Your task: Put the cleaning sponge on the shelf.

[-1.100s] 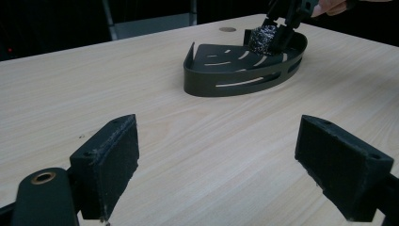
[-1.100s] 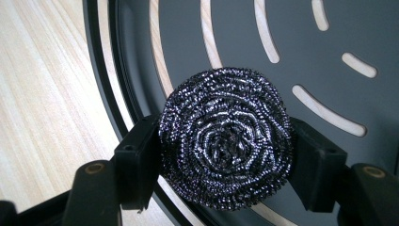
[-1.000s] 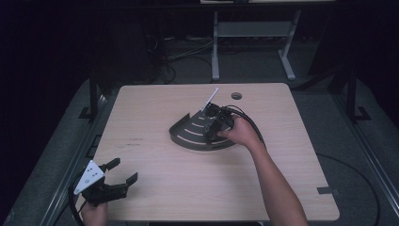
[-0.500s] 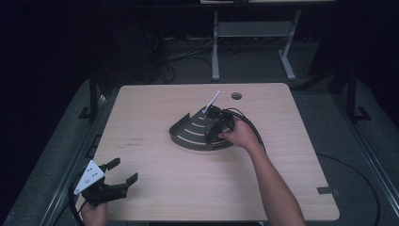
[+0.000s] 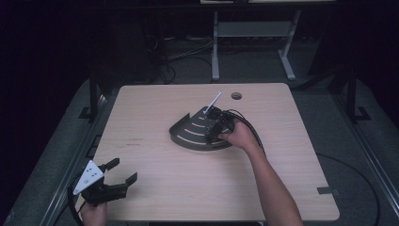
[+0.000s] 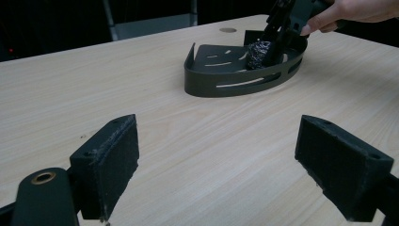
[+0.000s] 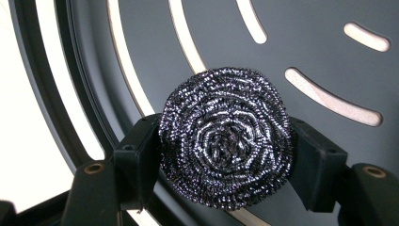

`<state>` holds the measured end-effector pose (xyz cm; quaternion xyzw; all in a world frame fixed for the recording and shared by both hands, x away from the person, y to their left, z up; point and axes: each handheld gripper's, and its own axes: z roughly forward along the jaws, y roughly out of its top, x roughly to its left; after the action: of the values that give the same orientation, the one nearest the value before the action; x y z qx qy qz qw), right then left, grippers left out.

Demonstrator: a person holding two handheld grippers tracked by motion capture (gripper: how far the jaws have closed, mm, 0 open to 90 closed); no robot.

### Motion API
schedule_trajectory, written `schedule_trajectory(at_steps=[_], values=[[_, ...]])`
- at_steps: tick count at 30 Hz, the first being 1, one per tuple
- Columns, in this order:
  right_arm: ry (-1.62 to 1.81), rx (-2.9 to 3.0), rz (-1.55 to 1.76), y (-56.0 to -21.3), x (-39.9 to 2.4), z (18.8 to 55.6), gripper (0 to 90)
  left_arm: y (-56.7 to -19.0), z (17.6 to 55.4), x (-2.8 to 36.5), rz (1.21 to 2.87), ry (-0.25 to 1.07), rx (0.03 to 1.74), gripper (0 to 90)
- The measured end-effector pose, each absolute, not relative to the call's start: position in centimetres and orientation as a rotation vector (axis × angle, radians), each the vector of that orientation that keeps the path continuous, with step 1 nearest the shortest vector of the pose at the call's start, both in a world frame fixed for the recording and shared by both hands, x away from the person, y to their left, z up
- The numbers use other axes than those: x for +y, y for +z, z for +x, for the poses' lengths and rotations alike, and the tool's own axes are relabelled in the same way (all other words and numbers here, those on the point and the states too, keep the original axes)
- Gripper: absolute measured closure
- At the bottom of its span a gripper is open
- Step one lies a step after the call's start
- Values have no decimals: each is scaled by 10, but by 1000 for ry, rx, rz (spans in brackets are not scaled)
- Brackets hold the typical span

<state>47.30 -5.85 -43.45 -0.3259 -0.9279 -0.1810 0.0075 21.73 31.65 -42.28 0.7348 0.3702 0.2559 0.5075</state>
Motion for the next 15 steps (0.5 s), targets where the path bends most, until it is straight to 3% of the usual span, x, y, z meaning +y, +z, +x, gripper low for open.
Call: schedule_trajectory(at_steps=[15], values=[[-568,-2899,-1045,-438,-60,474,313,-423,217,317,1772,618,892,135]])
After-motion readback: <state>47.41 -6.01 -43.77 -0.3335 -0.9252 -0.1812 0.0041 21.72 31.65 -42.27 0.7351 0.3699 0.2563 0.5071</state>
